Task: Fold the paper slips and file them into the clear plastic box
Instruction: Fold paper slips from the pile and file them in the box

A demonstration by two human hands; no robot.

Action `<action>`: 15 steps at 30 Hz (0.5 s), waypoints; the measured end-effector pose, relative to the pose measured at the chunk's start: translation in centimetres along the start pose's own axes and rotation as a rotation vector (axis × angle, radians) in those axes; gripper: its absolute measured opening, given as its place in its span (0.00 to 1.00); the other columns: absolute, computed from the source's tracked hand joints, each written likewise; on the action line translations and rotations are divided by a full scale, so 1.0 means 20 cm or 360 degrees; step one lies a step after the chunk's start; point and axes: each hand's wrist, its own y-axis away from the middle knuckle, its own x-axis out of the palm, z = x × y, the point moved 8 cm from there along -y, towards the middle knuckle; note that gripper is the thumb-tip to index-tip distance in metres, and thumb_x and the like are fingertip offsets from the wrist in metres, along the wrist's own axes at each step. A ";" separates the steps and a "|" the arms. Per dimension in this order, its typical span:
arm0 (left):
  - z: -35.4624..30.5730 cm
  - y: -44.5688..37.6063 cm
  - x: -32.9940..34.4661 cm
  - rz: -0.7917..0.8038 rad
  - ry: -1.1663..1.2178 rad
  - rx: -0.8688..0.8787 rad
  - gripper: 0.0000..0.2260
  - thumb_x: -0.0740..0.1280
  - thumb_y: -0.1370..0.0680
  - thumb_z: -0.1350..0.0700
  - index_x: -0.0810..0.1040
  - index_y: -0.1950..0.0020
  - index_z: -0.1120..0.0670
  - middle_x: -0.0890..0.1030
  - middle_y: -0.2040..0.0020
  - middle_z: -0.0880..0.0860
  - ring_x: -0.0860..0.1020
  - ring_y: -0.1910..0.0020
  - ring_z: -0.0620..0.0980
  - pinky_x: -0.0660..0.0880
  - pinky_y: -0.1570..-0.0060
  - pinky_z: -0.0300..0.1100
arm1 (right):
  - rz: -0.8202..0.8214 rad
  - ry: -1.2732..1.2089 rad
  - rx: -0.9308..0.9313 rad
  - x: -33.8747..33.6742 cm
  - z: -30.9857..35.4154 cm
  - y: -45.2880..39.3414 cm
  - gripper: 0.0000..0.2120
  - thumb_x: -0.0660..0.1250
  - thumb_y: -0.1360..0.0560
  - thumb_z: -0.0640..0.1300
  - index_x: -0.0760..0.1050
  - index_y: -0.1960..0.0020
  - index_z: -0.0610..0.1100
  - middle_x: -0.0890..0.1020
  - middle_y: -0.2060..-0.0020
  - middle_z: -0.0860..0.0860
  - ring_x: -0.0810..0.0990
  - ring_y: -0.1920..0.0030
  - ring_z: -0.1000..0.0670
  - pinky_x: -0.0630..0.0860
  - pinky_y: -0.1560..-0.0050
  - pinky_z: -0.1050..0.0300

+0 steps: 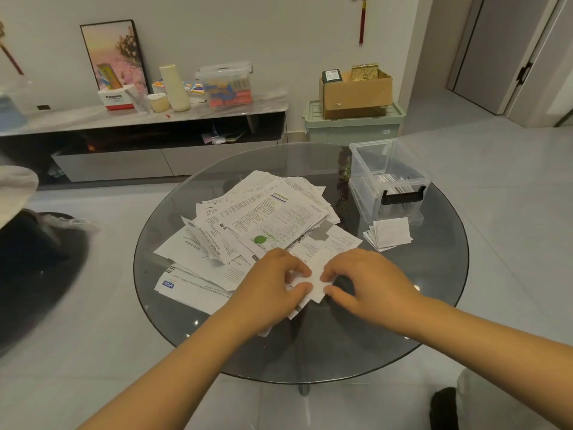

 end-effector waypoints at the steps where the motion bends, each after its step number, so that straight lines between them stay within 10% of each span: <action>1: -0.01 0.00 0.00 0.0006 0.0033 -0.0005 0.07 0.69 0.26 0.52 0.79 0.49 0.46 0.74 0.48 0.46 0.75 0.52 0.41 0.70 0.49 0.36 | -0.0013 0.0009 0.0010 -0.01 -0.01 0.00 0.10 0.63 0.25 0.52 0.78 0.47 0.52 0.80 0.50 0.58 0.75 0.47 0.55 0.68 0.45 0.61; 15: -0.06 -0.01 0.05 0.0115 -0.0187 0.0172 0.11 0.68 0.25 0.48 0.79 0.43 0.44 0.73 0.47 0.42 0.73 0.52 0.45 0.72 0.48 0.43 | 0.0215 0.0126 -0.0030 -0.03 -0.04 0.00 0.18 0.66 0.29 0.61 0.75 0.42 0.55 0.77 0.41 0.58 0.72 0.40 0.55 0.67 0.40 0.60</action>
